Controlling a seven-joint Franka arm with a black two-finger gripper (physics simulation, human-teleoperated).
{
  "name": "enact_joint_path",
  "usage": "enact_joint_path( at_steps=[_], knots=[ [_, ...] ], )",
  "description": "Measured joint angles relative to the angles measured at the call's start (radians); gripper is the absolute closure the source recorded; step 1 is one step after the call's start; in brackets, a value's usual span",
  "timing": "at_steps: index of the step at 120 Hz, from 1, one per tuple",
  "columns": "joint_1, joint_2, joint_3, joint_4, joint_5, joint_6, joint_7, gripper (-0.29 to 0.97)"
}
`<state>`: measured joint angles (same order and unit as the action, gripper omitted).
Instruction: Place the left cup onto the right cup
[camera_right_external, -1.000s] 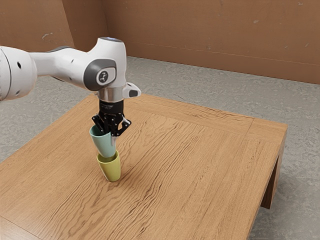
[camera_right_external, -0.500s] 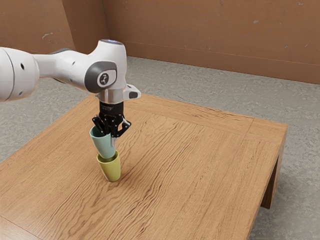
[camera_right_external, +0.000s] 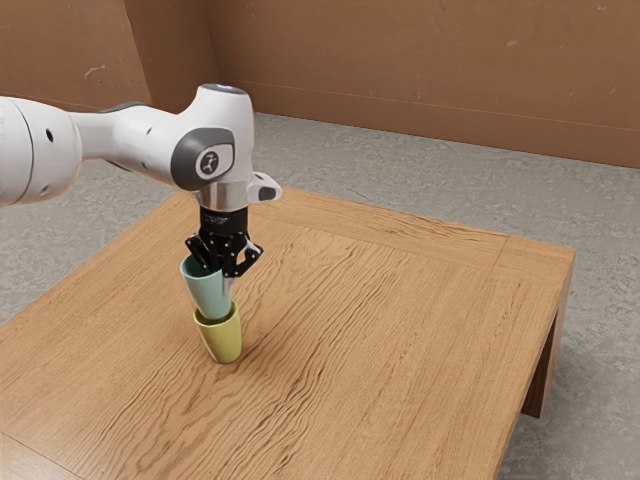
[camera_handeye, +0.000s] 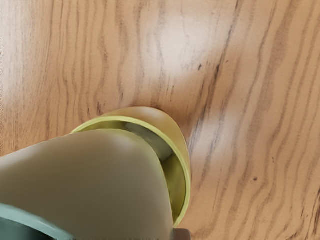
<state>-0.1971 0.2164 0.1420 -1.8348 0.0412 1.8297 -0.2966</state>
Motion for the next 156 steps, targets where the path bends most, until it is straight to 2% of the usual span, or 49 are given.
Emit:
enact_joint_path(
  at_steps=[156],
  knots=[
    [-0.001,0.018,0.001,-0.002,-0.010,0.026,-0.008,0.78]
  ],
)
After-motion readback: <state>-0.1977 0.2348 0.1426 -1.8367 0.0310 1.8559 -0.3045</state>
